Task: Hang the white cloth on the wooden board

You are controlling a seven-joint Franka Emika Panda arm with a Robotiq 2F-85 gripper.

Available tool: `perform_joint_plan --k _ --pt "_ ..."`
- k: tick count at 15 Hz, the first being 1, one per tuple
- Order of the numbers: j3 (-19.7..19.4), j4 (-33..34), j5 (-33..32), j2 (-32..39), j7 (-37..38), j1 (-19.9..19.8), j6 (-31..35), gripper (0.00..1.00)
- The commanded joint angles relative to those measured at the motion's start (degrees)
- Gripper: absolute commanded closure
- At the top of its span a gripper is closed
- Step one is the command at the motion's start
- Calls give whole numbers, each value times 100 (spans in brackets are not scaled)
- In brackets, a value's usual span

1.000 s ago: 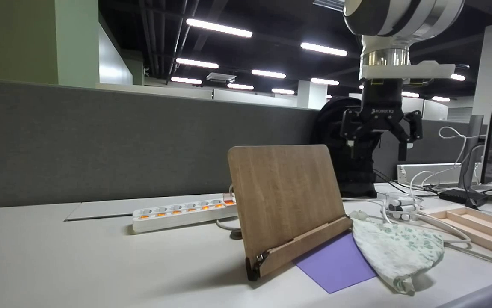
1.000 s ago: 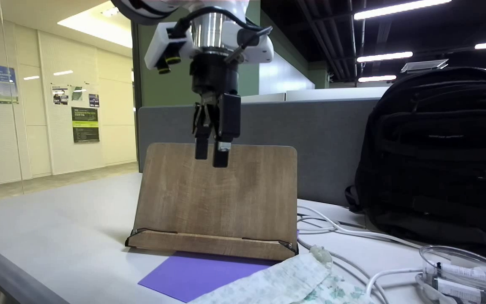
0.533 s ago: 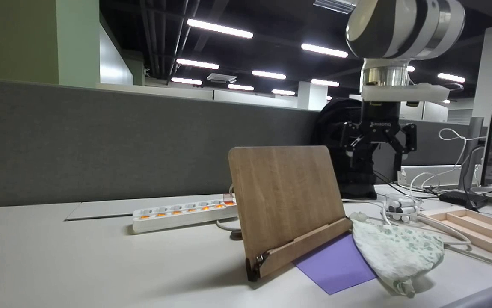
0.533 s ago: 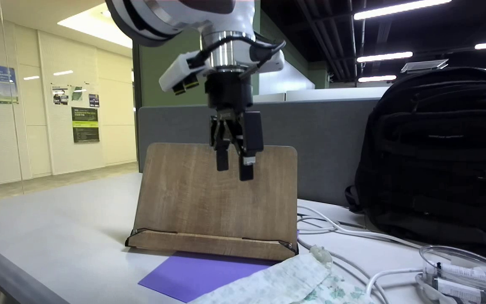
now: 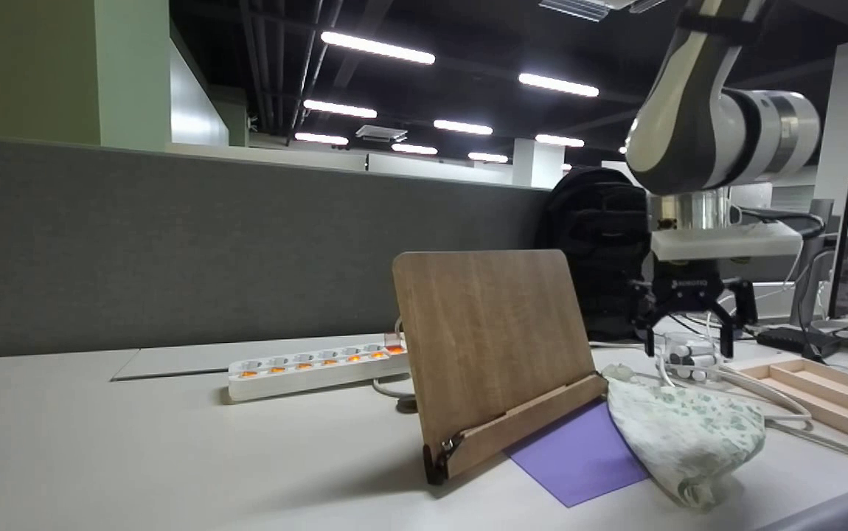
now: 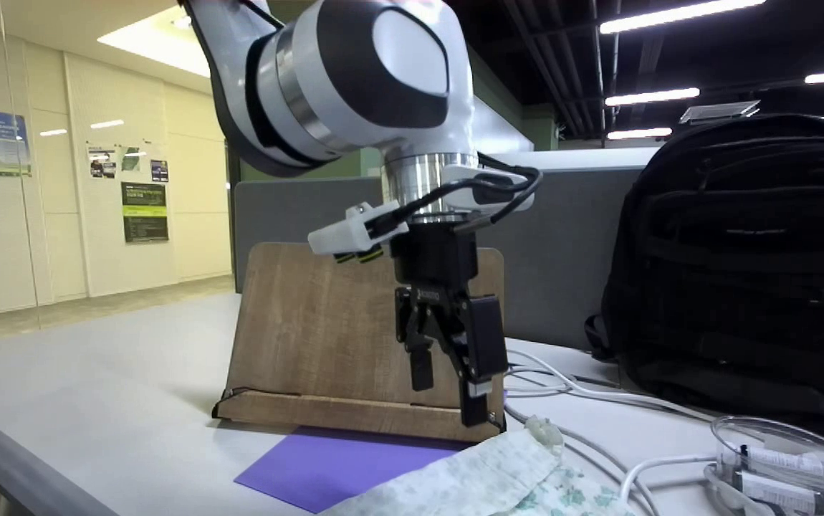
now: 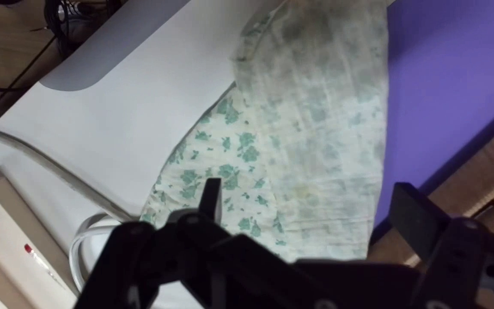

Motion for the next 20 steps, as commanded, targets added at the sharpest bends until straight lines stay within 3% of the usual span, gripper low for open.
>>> perform_joint_plan --k 1,9,15,20 --pt "-338 292 99 672 -33 99 183 0" --pt "-348 662 978 1456 -623 335 316 0" --pt "-446 897 997 1812 -701 568 289 0" --pt "-351 1028 1164 2045 -952 474 329 3"
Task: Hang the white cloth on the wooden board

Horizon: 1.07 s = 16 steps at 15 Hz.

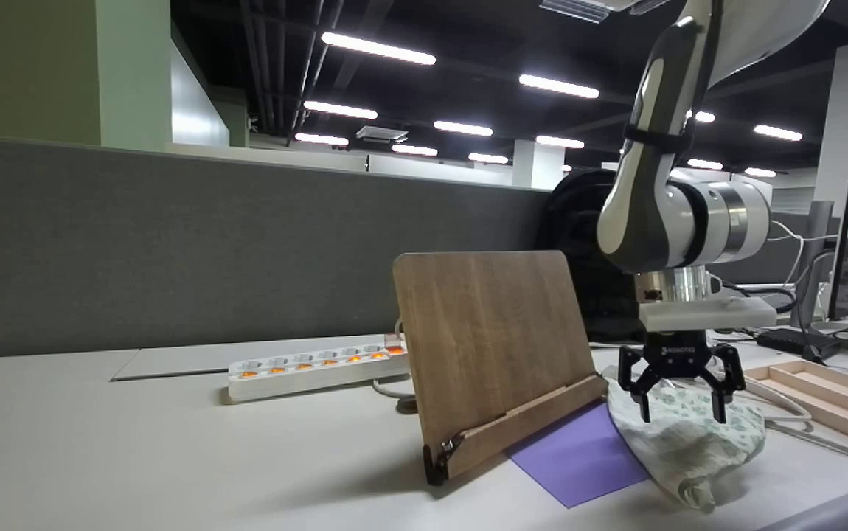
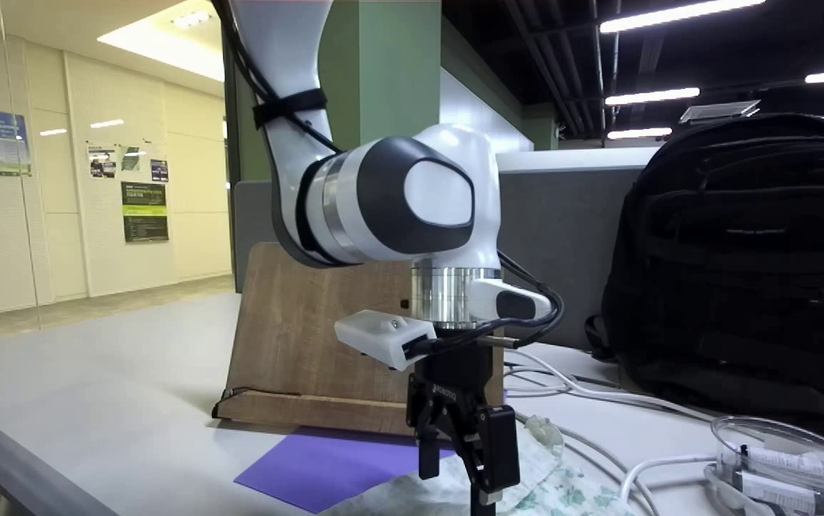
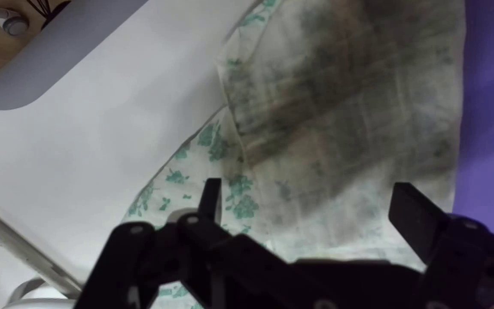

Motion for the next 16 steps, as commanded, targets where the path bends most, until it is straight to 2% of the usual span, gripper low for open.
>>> perform_joint_plan --k 1,3,12,14,16 --pt "9 191 210 180 -262 -33 0 26" --pt "28 212 277 202 -381 -65 -12 29" --pt "6 96 354 -14 -614 -72 -138 94" --pt "1 29 344 -166 -664 -62 -175 100" --pt "-51 -86 266 -437 -650 24 -275 100"
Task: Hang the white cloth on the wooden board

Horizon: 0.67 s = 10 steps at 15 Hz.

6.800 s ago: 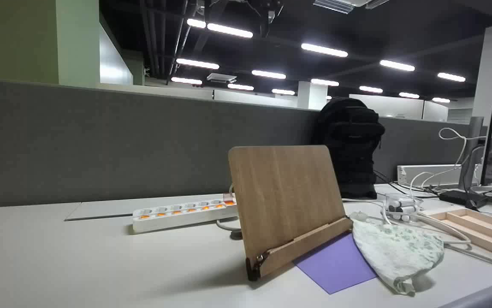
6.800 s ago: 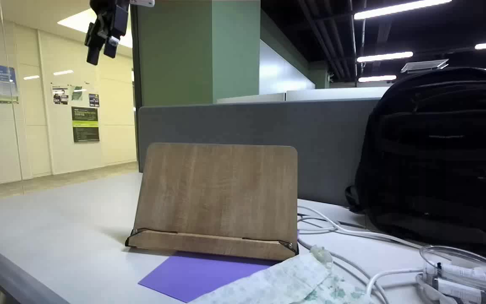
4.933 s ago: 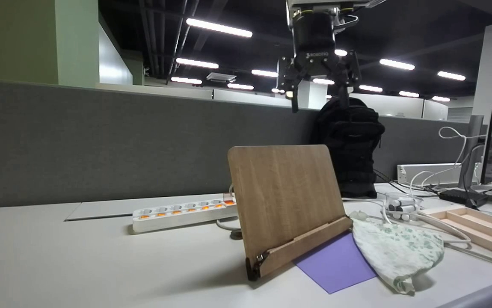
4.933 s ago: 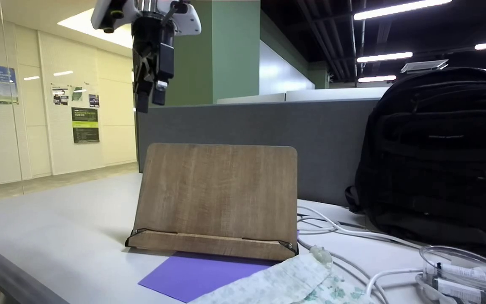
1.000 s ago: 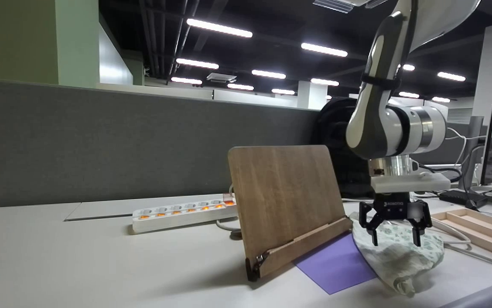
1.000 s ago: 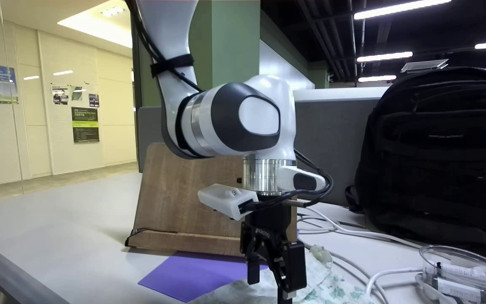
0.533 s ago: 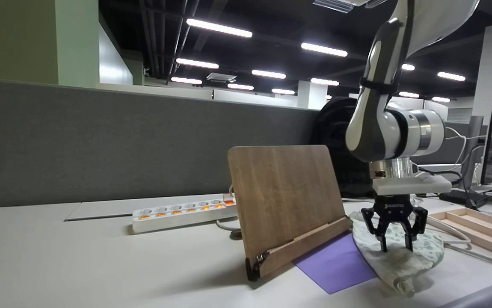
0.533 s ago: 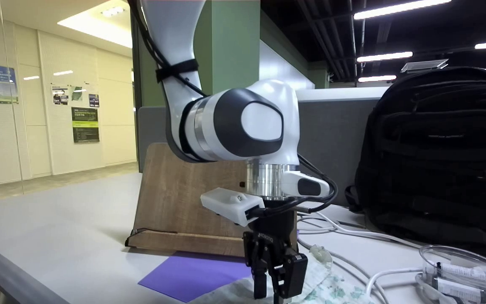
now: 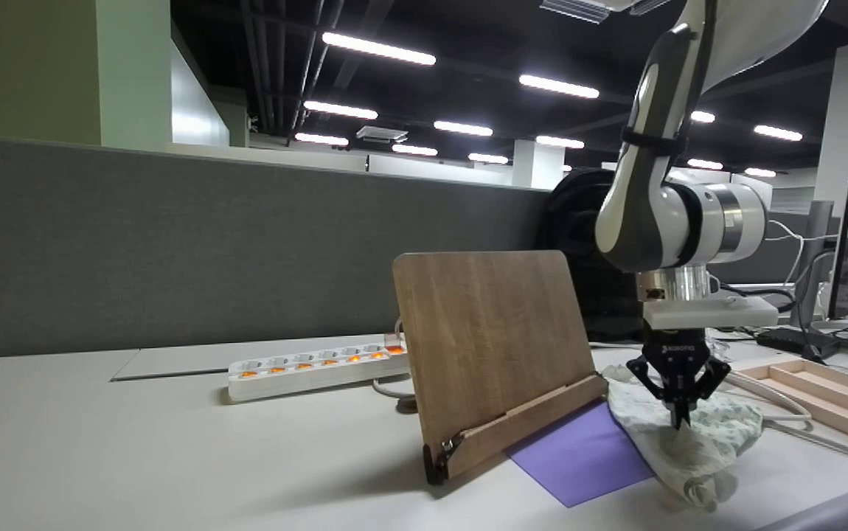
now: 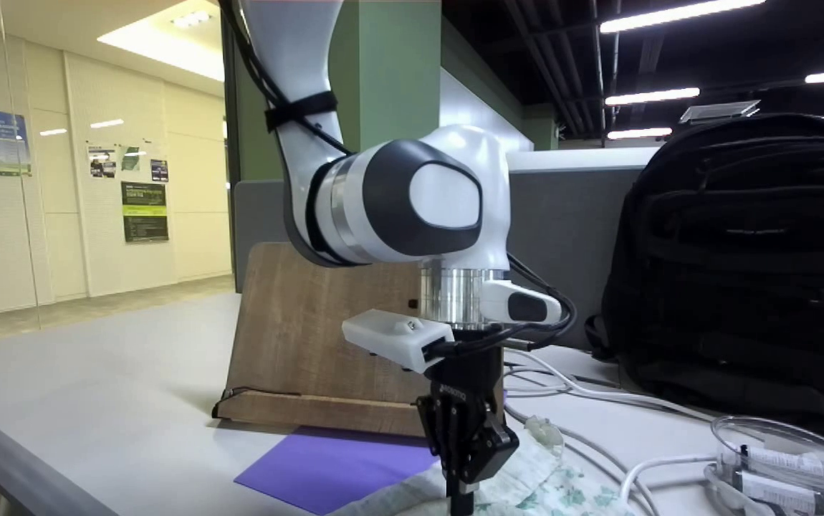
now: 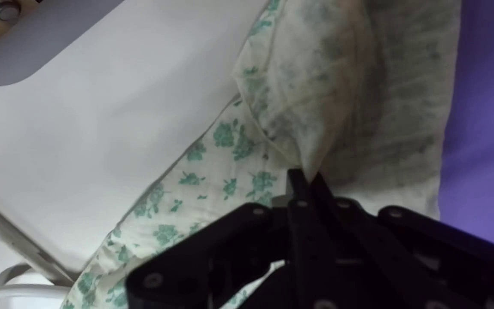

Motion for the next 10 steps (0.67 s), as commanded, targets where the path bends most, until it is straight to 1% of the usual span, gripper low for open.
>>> perform_joint_plan --k 1,4,6,8,9,10 --pt "-136 -248 -136 -660 -16 170 -405 100" --pt "-385 -414 -710 -1217 306 526 -816 99" --pt "-454 -540 -1282 -1715 589 739 -1193 99" --pt "-317 -584 -1739 -2219 945 814 -1580 99" --pt "-191 -547 -1866 -2430 1105 812 -1821 99" --pt "-29 -416 -1897 -2604 1327 818 -2232 99"
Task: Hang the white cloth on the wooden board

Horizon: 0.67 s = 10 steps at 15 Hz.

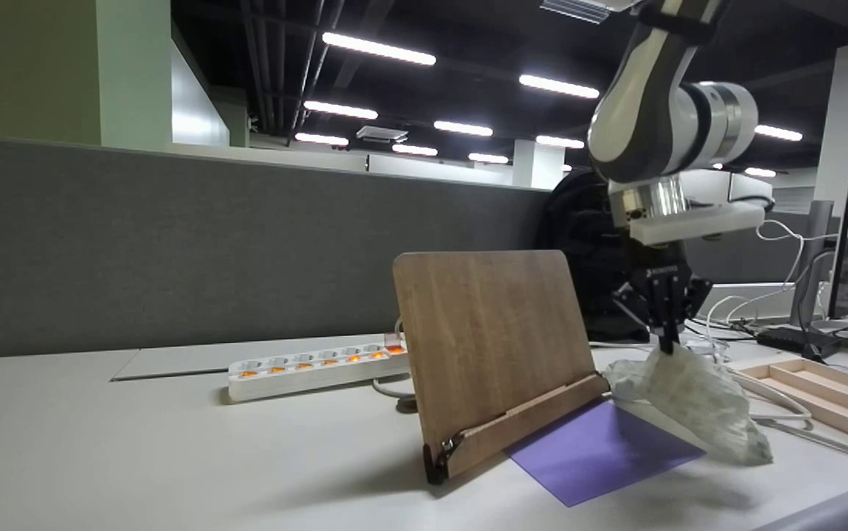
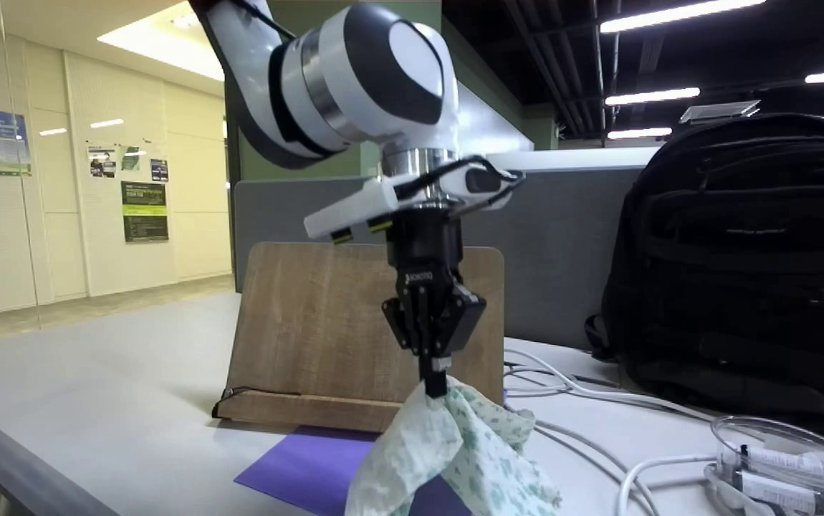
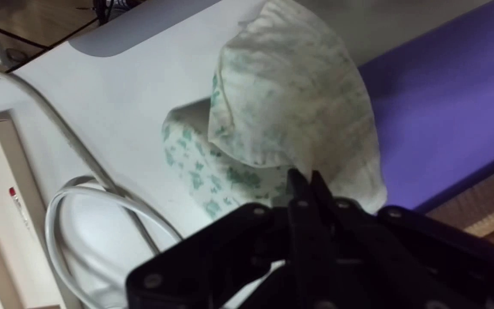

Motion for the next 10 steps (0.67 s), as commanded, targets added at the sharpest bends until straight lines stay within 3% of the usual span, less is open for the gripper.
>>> perform_joint_plan --k 1,5,10 --pt "439 63 -243 -910 682 42 -1051 99" --pt "1026 677 186 -1157 680 -29 -1929 99" --pt "1332 1673 606 -845 812 -51 -2304 99"
